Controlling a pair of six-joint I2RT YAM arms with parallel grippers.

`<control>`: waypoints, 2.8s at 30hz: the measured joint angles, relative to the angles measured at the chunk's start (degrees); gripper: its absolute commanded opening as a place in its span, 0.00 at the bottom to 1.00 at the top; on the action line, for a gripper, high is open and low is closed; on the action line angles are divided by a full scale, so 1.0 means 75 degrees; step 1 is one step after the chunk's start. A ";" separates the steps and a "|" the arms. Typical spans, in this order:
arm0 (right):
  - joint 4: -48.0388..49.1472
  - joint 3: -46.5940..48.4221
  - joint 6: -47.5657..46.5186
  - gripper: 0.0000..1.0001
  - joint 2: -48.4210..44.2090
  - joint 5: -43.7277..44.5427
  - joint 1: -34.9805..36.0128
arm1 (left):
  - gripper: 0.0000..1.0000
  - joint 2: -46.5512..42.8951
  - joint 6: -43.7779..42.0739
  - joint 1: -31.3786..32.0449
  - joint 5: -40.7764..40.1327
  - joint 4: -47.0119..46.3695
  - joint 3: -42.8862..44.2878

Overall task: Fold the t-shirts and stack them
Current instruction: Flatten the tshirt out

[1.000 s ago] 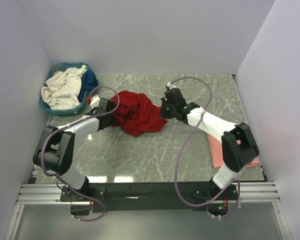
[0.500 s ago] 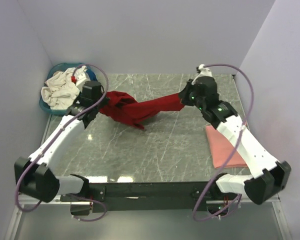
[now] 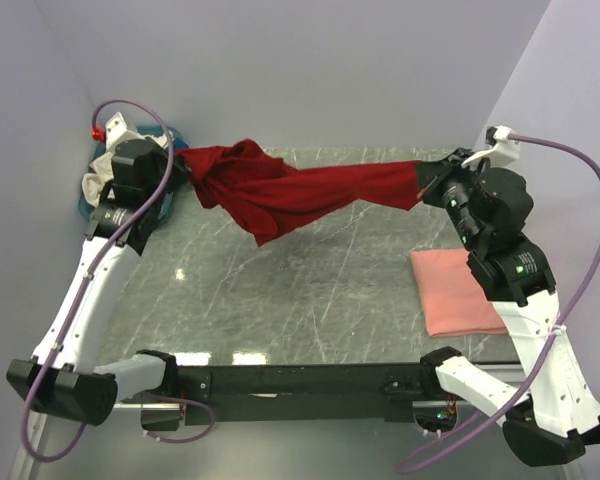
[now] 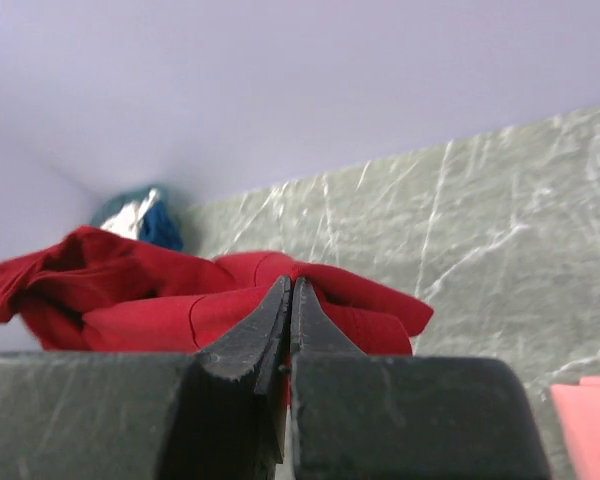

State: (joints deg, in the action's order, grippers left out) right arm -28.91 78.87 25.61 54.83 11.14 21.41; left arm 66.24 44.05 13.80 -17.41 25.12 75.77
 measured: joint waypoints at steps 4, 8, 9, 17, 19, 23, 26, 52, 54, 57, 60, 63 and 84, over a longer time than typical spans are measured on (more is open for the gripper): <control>0.0006 0.0050 0.0006 0.00 0.0108 -0.0058 -0.0425 | 0.01 0.0507 0.0058 -0.0918 0.0988 -0.0096 0.0073; 0.0058 -0.0096 0.0003 0.00 0.0458 -0.0105 -0.0673 | 0.02 0.1271 0.0251 -0.1690 0.2025 -0.0125 0.0055; 0.0058 -0.0224 0.0003 0.00 0.0580 -0.0134 -0.0764 | 0.05 0.1451 0.0291 -0.1778 0.2238 -0.0157 0.0000; 0.0184 -0.1209 0.0070 0.00 0.1440 -0.0580 -0.1501 | 0.56 0.2177 0.0641 -0.2168 0.3494 -0.0632 -0.1107; 0.0210 -0.1376 0.0076 0.00 0.1632 -0.0673 -0.1510 | 0.58 0.2218 0.0691 -0.2250 0.3622 -0.0833 -0.1521; 0.0434 -0.1696 0.0122 0.00 0.2081 -0.0743 -0.1510 | 0.57 0.2197 0.0673 -0.1804 0.3314 -0.0947 -0.2139; 0.0533 -0.1900 0.0184 0.00 0.2305 -0.0781 -0.1510 | 0.48 0.2136 0.0650 -0.0912 0.2710 -0.0947 -0.2460; 0.0831 -0.2081 0.0245 0.00 0.2002 -0.1207 -0.1510 | 0.08 0.3550 0.1521 0.3086 -0.0571 -0.0761 -0.3203; 0.0822 -0.2081 0.0248 0.00 0.1947 -0.1204 -0.1510 | 0.01 0.3515 0.1466 0.3086 -0.0778 -0.0606 -0.3051; 0.0813 -0.2081 0.0245 0.00 0.1798 -0.1207 -0.1510 | 0.01 0.3281 0.1387 0.3086 -0.1142 -0.0224 -0.2774; 0.0740 -0.2075 0.0245 0.00 0.1577 -0.1201 -0.1510 | 0.01 0.2597 0.1276 0.3086 -0.1530 0.0198 -0.2556; 0.0597 -0.2046 0.0242 0.00 0.1306 -0.1177 -0.1510 | 0.01 0.1664 0.1169 0.3048 -0.1824 0.0589 -0.2398; 0.0970 -0.2311 0.0525 0.00 0.1728 -0.1947 -0.1518 | 0.55 0.1734 -0.0195 0.0265 0.1154 0.0134 -0.2028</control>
State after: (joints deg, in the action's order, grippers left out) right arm -21.63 61.54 29.54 67.79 -3.46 10.02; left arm 79.24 42.59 15.79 -8.75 26.13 60.55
